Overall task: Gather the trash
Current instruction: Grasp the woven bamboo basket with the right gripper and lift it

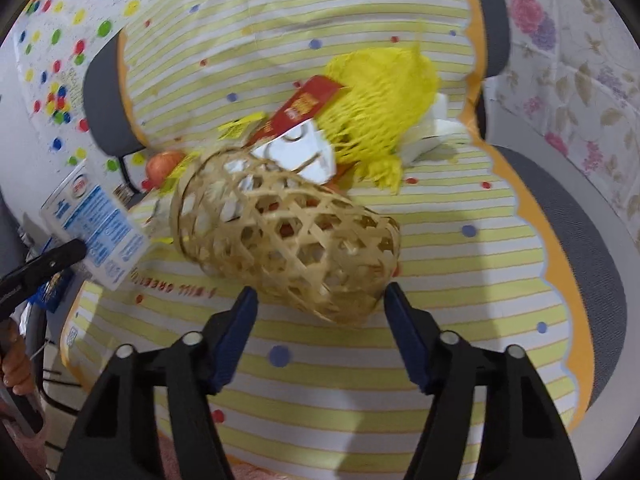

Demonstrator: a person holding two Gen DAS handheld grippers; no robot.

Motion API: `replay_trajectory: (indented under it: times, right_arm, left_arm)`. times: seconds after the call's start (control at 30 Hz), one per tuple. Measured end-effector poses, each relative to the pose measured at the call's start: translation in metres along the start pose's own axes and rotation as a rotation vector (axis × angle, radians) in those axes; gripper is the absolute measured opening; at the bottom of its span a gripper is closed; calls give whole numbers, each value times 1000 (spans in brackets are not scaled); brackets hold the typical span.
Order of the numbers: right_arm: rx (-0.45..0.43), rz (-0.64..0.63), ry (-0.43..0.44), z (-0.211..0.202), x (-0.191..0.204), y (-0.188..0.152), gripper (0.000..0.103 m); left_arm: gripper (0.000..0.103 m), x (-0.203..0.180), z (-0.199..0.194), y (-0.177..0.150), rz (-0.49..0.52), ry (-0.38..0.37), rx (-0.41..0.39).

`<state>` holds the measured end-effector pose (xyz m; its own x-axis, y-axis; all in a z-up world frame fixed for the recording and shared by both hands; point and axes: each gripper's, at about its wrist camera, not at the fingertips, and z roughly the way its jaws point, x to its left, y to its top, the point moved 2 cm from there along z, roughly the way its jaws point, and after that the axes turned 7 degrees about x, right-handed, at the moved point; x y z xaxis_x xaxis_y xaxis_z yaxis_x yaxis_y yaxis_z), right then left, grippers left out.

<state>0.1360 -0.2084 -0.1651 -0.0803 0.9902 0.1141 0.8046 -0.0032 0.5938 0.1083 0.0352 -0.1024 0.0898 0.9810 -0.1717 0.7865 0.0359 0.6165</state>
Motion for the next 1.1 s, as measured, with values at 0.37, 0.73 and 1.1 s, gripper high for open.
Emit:
replay_trajectory:
  times: [0.37, 0.73, 1.1]
  right_arm:
    - [52, -215, 47, -15, 66, -10, 72]
    - [-52, -373, -6, 11, 72, 45, 83]
    - [20, -460, -125, 21, 85, 29, 77]
  left_arm:
    - [23, 10, -3, -2, -3, 15, -5]
    - [23, 21, -6, -7, -39, 27, 2]
    - [23, 21, -12, -11, -43, 18, -5]
